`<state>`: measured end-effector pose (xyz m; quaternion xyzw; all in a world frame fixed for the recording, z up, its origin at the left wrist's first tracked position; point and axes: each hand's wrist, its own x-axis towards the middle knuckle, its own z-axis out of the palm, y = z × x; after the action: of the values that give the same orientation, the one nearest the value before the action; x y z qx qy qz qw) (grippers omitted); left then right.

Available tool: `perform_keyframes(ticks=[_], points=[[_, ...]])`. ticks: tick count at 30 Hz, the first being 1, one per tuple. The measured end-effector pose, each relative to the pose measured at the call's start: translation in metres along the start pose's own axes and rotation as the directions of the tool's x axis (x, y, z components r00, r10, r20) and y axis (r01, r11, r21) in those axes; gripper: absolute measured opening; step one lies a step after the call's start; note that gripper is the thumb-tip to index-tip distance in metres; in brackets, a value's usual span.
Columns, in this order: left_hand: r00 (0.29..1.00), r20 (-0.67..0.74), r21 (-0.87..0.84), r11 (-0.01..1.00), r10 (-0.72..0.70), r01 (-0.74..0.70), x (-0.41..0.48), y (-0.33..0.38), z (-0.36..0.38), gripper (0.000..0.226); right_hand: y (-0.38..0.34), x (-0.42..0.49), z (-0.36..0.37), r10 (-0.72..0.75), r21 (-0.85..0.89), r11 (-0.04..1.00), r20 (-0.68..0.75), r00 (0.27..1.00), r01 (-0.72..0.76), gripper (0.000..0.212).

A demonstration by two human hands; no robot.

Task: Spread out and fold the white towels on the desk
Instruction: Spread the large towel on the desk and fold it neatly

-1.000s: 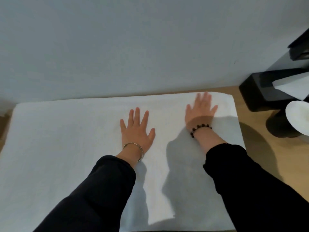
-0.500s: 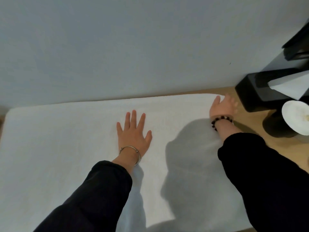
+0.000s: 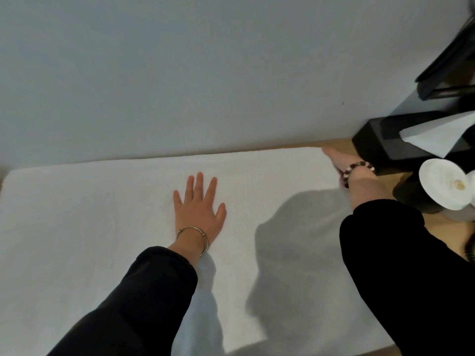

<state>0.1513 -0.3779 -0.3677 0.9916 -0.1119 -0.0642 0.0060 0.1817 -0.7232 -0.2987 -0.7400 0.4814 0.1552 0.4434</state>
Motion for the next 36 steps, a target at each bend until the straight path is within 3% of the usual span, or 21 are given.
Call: perform_keyframes(ticks=[2,4,5,8,9,10,11,13,15,16,17,19,20,21,22,27,30,32,34,36], points=[[1.000,-0.003,-0.006,1.000,0.001,-0.001,0.000,0.000,0.000,0.069,0.000,0.007,-0.003,0.015,0.171,0.985,0.123,0.992,-0.036,0.061],[1.000,-0.010,-0.016,1.000,0.002,-0.002,0.000,-0.001,0.000,0.068,-0.002,0.013,-0.003,0.009,0.377,0.923,0.168,0.986,-0.073,0.032],[1.000,-0.012,-0.015,1.000,0.001,-0.001,0.000,-0.001,0.001,0.068,-0.003,0.014,-0.002,-0.004,0.397,0.916,0.167,0.986,-0.063,0.029],[1.000,-0.005,-0.002,1.000,0.001,-0.001,0.000,-0.001,0.002,0.068,-0.004,0.020,0.006,-0.004,0.176,0.984,0.073,0.997,-0.008,0.049],[1.000,-0.002,-0.001,1.000,0.002,-0.002,0.000,-0.001,0.002,0.068,-0.005,0.021,0.010,0.030,0.158,0.987,-0.057,0.998,-0.020,0.051],[1.000,0.000,0.000,1.000,0.003,-0.003,0.000,-0.001,0.002,0.067,-0.009,0.017,0.020,-0.060,-0.033,0.998,-0.192,0.980,0.055,0.050],[1.000,0.002,-0.001,1.000,0.002,-0.002,0.000,-0.001,0.002,0.067,-0.015,0.012,0.025,-0.200,-0.169,0.973,-0.275,0.940,0.158,0.050],[1.000,0.001,-0.001,1.000,0.001,-0.001,0.000,-0.001,0.002,0.067,-0.010,0.010,0.035,-0.368,-0.243,0.928,-0.467,0.804,0.284,0.042],[1.000,0.001,-0.002,1.000,0.000,0.000,0.000,0.000,0.001,0.067,-0.007,-0.003,0.045,-0.379,-0.228,0.925,-0.617,0.689,0.305,0.032],[1.000,0.001,-0.005,1.000,0.000,0.000,0.000,0.000,0.000,0.067,-0.004,-0.010,0.059,-0.470,-0.360,0.882,-0.628,0.620,0.304,0.032],[1.000,0.000,-0.010,1.000,0.000,0.000,0.000,0.000,-0.001,0.067,0.002,-0.023,0.077,-0.604,-0.526,0.785,-0.531,0.594,0.328,0.035],[1.000,-0.001,-0.021,1.000,-0.002,0.002,0.000,0.000,-0.001,0.067,0.022,-0.048,0.120,-0.814,-0.713,0.424,-0.030,0.580,0.559,0.048],[1.000,0.000,-0.025,1.000,-0.003,0.003,0.000,0.001,-0.001,0.067,0.036,-0.055,0.135,-0.810,-0.725,0.274,0.180,0.558,0.632,0.053],[1.000,0.000,-0.025,1.000,-0.005,0.005,0.000,0.001,-0.001,0.067,0.047,-0.053,0.139,-0.797,-0.737,0.185,0.275,0.538,0.650,0.057],[1.000,0.001,-0.019,1.000,-0.007,0.007,0.000,0.000,0.000,0.067,0.051,-0.043,0.133,-0.793,-0.741,0.205,0.257,0.552,0.640,0.058],[1.000,0.016,-0.012,1.000,-0.024,0.024,0.001,0.003,-0.001,0.066,0.026,0.000,0.093,-0.649,-0.758,0.498,-0.002,0.761,0.422,0.060],[0.999,0.018,-0.002,0.999,-0.048,0.048,0.000,0.008,0.001,0.064,0.014,-0.008,0.101,-0.562,-0.748,0.589,-0.108,0.820,0.306,0.059],[0.998,0.017,-0.003,0.998,-0.058,0.058,0.001,0.010,0.002,0.064,0.017,-0.029,0.122,-0.619,-0.758,0.553,-0.096,0.779,0.346,0.059],[0.998,0.016,-0.017,0.998,-0.065,0.065,0.003,0.014,0.002,0.065,0.034,-0.054,0.148,-0.752,-0.768,0.384,0.063,0.656,0.513,0.058],[0.998,0.024,-0.024,0.998,-0.058,0.059,0.003,0.019,0.001,0.066,0.047,-0.064,0.154,-0.781,-0.755,0.273,0.188,0.596,0.596,0.058]])
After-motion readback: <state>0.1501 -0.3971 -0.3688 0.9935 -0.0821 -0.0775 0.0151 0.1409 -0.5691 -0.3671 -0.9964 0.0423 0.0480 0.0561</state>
